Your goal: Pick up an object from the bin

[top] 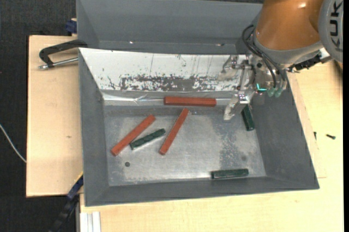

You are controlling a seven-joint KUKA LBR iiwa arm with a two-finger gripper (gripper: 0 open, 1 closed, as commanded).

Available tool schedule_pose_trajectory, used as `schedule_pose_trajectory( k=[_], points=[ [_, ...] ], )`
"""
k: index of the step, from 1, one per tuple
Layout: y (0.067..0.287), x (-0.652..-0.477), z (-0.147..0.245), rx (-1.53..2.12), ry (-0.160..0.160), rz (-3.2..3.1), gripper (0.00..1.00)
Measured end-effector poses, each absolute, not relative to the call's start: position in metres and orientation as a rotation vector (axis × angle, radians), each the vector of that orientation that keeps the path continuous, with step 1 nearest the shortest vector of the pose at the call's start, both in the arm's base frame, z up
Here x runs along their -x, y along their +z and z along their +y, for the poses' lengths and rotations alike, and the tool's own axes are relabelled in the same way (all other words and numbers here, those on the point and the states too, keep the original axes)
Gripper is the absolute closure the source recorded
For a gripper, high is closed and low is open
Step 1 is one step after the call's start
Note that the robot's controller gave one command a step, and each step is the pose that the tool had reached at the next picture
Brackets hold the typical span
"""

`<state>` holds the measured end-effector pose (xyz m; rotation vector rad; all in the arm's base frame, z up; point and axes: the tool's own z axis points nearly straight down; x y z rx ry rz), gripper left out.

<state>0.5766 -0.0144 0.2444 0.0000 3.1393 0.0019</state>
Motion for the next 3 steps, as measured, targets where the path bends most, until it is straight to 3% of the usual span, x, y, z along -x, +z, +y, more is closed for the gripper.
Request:
schedule_pose_trajectory(
  k=[1, 2, 3],
  points=[
    [0.209, -0.568, 0.005, 0.145, -0.001, 3.132, 0.0],
    [0.145, -0.587, 0.034, 0.335, 0.0, 3.117, 0.0],
    [0.119, -0.577, 0.051, 0.149, 0.003, 3.146, 0.0]
  ],
)
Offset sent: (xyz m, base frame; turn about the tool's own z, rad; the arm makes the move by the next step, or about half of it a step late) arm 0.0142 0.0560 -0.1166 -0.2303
